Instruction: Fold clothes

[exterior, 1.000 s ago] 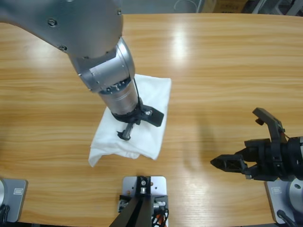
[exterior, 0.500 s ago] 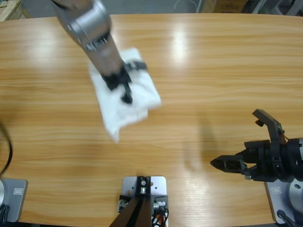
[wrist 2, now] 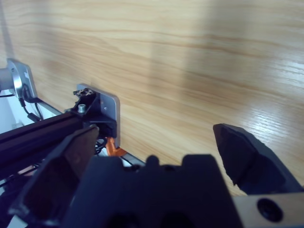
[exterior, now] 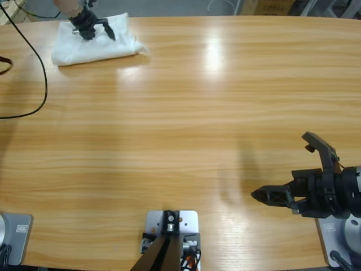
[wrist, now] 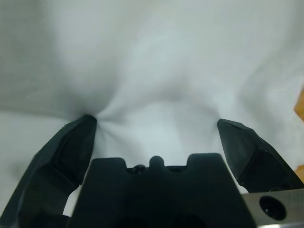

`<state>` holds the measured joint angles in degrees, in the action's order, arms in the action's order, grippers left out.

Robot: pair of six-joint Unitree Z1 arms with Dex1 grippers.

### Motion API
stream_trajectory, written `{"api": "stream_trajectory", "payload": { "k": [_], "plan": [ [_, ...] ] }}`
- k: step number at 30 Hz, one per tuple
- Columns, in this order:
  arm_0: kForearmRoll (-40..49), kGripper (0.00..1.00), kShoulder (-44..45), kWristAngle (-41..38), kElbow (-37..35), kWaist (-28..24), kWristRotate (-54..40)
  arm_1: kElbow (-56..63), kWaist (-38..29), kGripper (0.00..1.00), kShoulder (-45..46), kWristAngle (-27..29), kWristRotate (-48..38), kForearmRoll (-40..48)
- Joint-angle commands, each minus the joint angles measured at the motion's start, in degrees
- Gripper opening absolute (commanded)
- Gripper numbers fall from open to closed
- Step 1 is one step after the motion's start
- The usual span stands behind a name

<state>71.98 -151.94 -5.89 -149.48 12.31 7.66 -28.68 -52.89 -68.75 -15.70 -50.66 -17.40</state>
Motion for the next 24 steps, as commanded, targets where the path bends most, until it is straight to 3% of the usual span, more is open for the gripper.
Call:
{"api": "stream_trajectory", "payload": {
  "k": [1,9,12,15,19,24],
  "plan": [
    [9.37,1.000,-7.74,1.68,-15.38,0.92,0.81,0.97,-0.55,1.000,-0.16,-0.44,-0.47,1.18],
    [11.90,1.000,6.07,10.32,-27.35,4.00,-3.44,0.50,-0.55,1.000,1.56,0.28,0.39,0.79],
    [13.33,1.000,10.89,10.90,-27.65,3.12,-4.46,0.39,-0.55,1.000,3.48,0.32,0.39,-0.38],
    [21.17,1.000,17.32,10.81,-25.79,3.33,-4.14,-0.89,-0.55,1.000,6.03,1.20,0.53,-4.01],
    [22.66,1.000,30.98,9.40,-4.11,6.60,-3.42,-3.40,-0.55,1.000,8.16,7.60,0.88,-12.28],
    [13.68,1.000,44.76,7.50,20.20,8.66,-1.05,-6.18,-0.55,1.000,8.86,8.23,3.36,-14.85]
  ]
}}
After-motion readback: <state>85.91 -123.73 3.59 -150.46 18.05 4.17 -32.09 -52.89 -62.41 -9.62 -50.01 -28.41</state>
